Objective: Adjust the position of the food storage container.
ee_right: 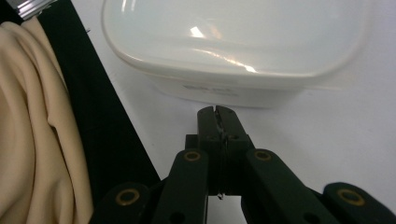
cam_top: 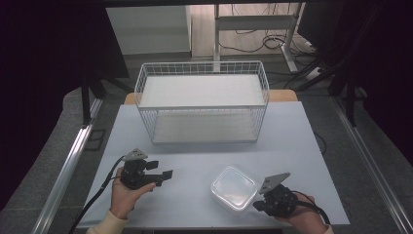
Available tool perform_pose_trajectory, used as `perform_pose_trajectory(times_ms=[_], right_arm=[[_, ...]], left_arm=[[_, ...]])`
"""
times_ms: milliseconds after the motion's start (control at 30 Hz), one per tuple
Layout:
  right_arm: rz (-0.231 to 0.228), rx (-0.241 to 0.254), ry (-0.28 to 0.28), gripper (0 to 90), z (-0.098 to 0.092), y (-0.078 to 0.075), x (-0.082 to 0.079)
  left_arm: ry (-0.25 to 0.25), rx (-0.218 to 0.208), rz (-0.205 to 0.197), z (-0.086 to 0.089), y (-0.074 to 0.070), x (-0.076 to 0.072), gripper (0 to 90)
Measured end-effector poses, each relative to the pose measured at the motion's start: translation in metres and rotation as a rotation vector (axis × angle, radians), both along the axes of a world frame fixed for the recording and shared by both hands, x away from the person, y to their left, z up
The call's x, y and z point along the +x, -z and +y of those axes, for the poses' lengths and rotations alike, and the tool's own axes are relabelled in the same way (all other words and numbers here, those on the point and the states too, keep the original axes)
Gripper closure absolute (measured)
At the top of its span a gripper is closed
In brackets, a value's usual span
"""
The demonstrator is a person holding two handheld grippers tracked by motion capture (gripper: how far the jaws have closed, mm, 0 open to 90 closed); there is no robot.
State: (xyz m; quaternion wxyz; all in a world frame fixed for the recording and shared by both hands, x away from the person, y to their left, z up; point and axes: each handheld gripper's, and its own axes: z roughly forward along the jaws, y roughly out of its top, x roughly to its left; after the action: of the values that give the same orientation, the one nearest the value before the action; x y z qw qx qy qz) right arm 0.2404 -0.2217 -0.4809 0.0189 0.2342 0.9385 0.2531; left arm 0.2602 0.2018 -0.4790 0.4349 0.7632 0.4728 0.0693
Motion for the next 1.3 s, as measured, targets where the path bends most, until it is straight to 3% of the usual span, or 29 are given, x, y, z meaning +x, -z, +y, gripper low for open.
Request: perform_pose_trajectory(times_ms=[233, 567, 1067, 1300], right_arm=[[-0.001, -0.006, -0.022, 89.4, 0.015, 0.006, -0.003], [-0.023, 0.029, -0.013, 89.4, 0.033, 0.004, -0.002], [-0.065, 0.059, -0.016, 89.5, 0.075, 0.006, 0.022], [-0.068, 0.068, -0.025, 89.4, 0.086, 0.006, 0.026]], left_arm=[[0.001, 0.004, -0.001, 0.000, 0.000, 0.000, 25.4], [-0.008, 0.003, -0.001, 0.001, -0.001, 0.000, 25.5], [-0.016, 0.008, -0.004, 0.003, -0.001, 0.001, 25.5], [-0.015, 0.011, -0.003, 0.002, -0.001, 0.001, 25.4]])
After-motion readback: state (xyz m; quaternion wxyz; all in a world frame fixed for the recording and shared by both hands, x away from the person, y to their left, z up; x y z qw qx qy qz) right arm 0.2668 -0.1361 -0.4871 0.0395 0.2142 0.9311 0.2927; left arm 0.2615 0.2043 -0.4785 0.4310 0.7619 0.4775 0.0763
